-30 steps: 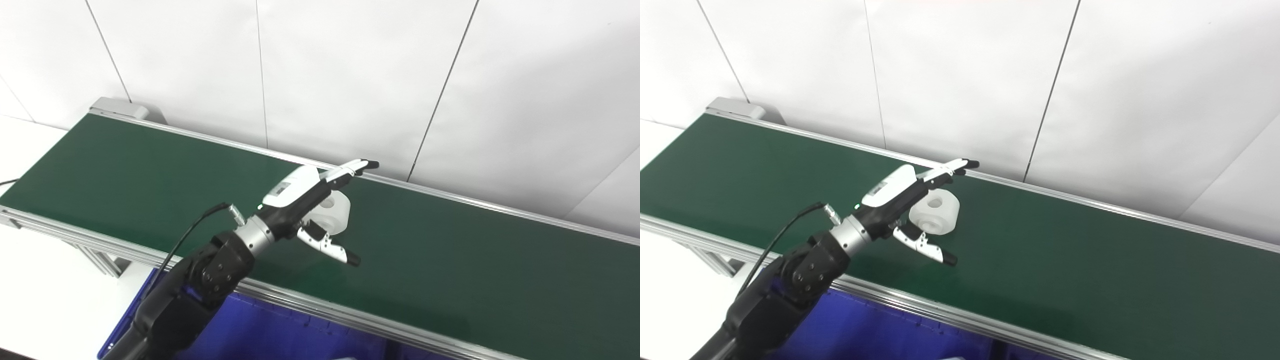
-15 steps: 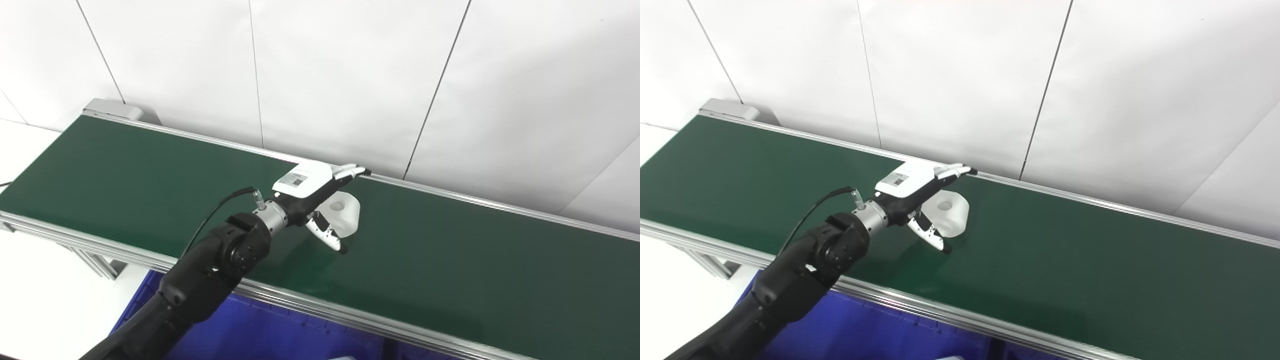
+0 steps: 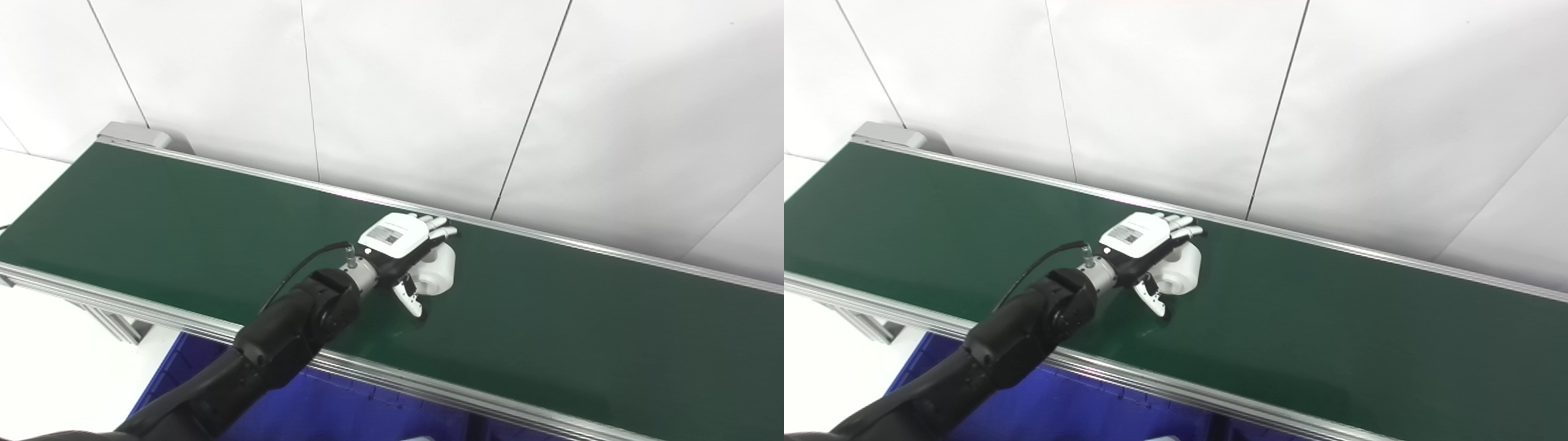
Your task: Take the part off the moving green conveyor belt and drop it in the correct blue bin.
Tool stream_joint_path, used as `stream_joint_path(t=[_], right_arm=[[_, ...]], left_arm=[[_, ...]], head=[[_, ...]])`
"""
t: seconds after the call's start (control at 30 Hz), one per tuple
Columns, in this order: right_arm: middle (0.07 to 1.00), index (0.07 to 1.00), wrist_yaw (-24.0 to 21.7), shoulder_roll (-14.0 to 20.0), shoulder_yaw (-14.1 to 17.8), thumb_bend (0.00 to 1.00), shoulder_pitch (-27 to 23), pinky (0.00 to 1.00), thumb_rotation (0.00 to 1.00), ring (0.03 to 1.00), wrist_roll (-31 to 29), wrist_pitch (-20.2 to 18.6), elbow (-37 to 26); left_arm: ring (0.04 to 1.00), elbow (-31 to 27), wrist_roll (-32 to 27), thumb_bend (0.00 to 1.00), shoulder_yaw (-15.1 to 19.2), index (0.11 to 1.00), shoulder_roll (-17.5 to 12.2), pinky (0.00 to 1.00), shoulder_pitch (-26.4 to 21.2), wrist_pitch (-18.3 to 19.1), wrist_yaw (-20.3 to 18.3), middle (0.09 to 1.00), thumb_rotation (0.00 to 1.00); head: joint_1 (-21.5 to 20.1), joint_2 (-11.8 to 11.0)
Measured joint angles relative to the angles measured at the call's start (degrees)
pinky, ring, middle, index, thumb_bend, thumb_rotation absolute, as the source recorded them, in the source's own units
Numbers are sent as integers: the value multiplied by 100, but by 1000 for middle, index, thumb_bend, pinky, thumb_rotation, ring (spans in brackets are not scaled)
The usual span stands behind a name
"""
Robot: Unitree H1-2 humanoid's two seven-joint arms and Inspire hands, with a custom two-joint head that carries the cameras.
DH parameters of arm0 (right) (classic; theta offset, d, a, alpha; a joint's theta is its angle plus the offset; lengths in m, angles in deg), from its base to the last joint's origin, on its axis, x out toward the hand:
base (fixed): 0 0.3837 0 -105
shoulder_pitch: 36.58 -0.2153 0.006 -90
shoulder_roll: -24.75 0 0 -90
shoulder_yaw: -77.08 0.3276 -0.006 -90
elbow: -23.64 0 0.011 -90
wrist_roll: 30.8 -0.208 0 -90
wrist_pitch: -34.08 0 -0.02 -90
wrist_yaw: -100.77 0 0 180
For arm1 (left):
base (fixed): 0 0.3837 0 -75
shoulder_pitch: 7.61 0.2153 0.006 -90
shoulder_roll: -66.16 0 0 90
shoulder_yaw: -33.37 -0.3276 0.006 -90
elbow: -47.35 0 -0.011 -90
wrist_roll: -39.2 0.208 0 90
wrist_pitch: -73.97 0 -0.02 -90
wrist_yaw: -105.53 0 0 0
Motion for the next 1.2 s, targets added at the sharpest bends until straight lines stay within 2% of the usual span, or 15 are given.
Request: stream_joint_path(t=[0.03,0.07,0.1,0.13,0.3,0.57,0.63,0.67,0.73,0.8,0.83,0.87,1.0,1.1,1.2], right_arm=[[736,790,6,0,0,953,0,607,357,681,-2,0,-9],[737,790,12,1,0,954,2,600,354,675,-4,0,-15],[737,790,36,3,-4,954,5,599,354,675,-6,0,-19],[738,788,92,3,-7,954,9,603,361,678,1,0,-20],[743,791,177,19,-32,957,23,611,360,685,48,0,-40],[753,798,94,-7,22,962,84,623,339,697,-26,1,-185],[758,802,64,-48,51,969,104,633,337,703,-29,1,-223],[759,803,44,-67,57,974,105,639,331,705,-39,1,-256],[761,805,-53,-110,87,987,117,645,333,707,-72,1,-381],[774,815,-105,-152,124,993,136,652,319,715,-83,-2,-502],[775,815,-168,-167,143,993,138,653,318,716,-92,-3,-578],[780,822,-197,-186,161,994,153,651,336,717,-94,-10,-649],[804,846,-312,-309,257,967,208,677,352,742,-61,-125,-871],[822,866,-451,-391,282,941,201,707,368,762,-14,-231,-963],[834,874,-539,-481,326,931,195,706,383,774,50,-315,-1037]], left_arm=[[652,165,-103,683,16,714,53,544,-14,-145,205,712,3],[543,327,-228,557,70,578,110,457,-23,-299,395,531,0],[535,574,-373,548,108,568,159,451,-28,-513,681,518,0],[467,760,-513,525,152,550,229,391,-26,-687,934,471,0],[427,979,-790,510,166,532,476,363,-28,-1054,1341,444,0],[387,804,-1161,492,250,555,462,396,-29,-1059,1158,484,0],[394,499,-1287,493,297,549,373,409,29,-1036,1020,492,0],[397,355,-1309,494,323,546,329,410,65,-1029,997,496,0],[405,33,-1445,496,396,536,240,426,188,-1034,932,502,0],[405,-215,-1591,495,477,546,157,422,348,-1069,886,493,0],[405,-401,-1749,495,543,547,94,422,469,-1104,817,493,0],[409,-557,-1874,495,585,549,33,433,598,-1133,750,490,0],[424,-1305,-2419,497,782,543,-182,471,1203,-1226,494,488,0],[420,-1684,-2752,496,969,544,-210,430,1585,-1244,381,492,0],[425,-2032,-2906,498,1044,542,-281,478,1966,-1498,334,489,0]], head=[[0,9],[-9,35],[-9,35],[-9,35],[-18,114],[-324,430],[-343,449],[-595,640],[-659,712],[-965,1009],[-967,1011],[-1106,1150],[-1239,1344],[-1327,1564],[-1362,1661]])
